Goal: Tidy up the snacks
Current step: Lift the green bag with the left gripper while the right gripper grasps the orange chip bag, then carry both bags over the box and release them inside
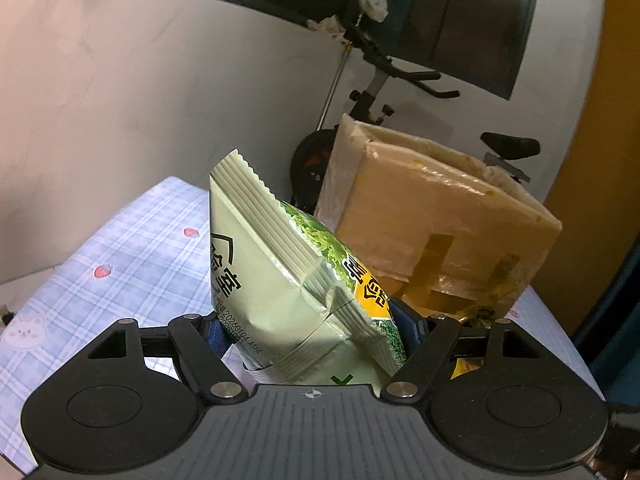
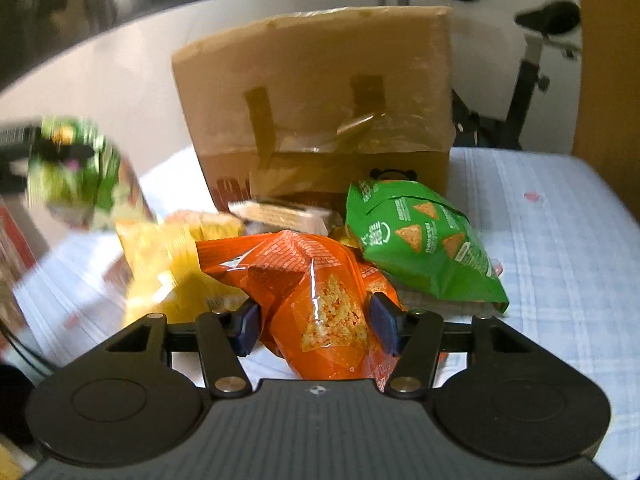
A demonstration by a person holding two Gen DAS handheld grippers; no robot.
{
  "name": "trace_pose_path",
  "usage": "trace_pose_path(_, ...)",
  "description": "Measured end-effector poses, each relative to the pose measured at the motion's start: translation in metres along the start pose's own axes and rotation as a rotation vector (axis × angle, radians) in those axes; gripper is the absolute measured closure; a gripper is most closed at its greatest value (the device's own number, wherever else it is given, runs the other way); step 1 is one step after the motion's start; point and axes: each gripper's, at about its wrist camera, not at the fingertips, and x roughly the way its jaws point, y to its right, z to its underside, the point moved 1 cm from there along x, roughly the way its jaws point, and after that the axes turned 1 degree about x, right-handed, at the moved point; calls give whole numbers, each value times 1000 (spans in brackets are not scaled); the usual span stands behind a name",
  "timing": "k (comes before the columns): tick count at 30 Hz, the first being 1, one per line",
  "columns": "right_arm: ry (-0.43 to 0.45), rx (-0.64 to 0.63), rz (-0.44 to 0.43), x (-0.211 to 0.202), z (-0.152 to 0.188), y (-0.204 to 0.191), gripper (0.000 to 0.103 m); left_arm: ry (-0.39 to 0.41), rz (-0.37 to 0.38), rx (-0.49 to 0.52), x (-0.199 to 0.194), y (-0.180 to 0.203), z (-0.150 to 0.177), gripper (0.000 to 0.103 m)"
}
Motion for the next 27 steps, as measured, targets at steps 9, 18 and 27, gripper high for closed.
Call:
trace_pose_path(9,73,151,-105,-28,-33,1,44,88,64,18,-26,3,-15,24)
trace_pose_path(18,151,210,-176,-47,-60,0,44,144,125,34,-41,13,-38,24)
trace_pose_path(27,210,270,-234,-57,-90,5,44,129,188,57,-45,23,-75,24)
